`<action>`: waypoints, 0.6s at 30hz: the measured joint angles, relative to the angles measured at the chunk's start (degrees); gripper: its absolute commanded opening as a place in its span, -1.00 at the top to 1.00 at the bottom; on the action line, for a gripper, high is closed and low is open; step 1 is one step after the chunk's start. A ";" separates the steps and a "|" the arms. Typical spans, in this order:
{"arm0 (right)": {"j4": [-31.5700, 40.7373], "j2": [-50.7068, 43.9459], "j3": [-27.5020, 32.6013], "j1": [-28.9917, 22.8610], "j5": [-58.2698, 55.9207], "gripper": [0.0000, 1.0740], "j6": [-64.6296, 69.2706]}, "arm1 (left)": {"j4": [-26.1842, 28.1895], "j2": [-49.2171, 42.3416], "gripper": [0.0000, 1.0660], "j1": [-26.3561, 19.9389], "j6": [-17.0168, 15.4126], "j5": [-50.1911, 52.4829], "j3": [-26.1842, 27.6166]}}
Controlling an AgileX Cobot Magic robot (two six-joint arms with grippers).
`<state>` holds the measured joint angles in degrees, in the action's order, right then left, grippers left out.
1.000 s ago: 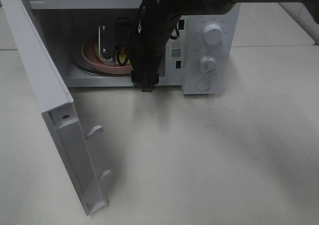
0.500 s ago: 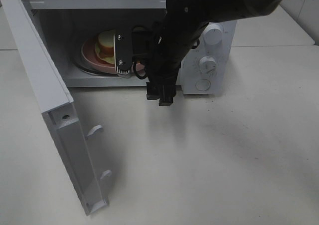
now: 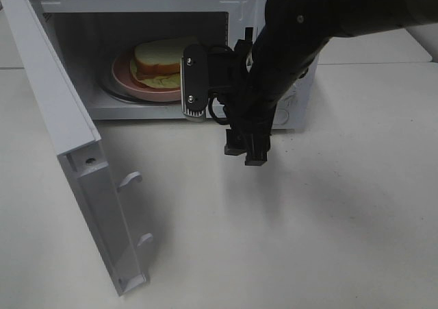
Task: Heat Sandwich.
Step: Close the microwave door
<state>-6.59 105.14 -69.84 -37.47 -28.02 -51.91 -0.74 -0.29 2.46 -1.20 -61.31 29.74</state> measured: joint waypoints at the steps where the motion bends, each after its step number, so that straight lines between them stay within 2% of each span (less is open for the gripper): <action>1: 0.00 -0.69 1.03 0.00 0.00 -0.42 0.17 | 0.00 0.00 -0.83 0.00 0.00 0.00 0.00; 9: 0.00 -6.42 8.54 0.00 0.06 -0.42 1.78 | 0.00 0.00 -0.83 0.00 0.00 0.00 0.00; 18: 0.06 -13.29 15.47 0.00 0.00 -0.42 12.20 | 0.00 0.00 -0.83 0.00 0.00 0.00 0.00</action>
<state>-6.53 91.85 -54.37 -37.47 -28.02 -39.71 -0.74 -0.29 2.46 -1.20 -61.31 29.74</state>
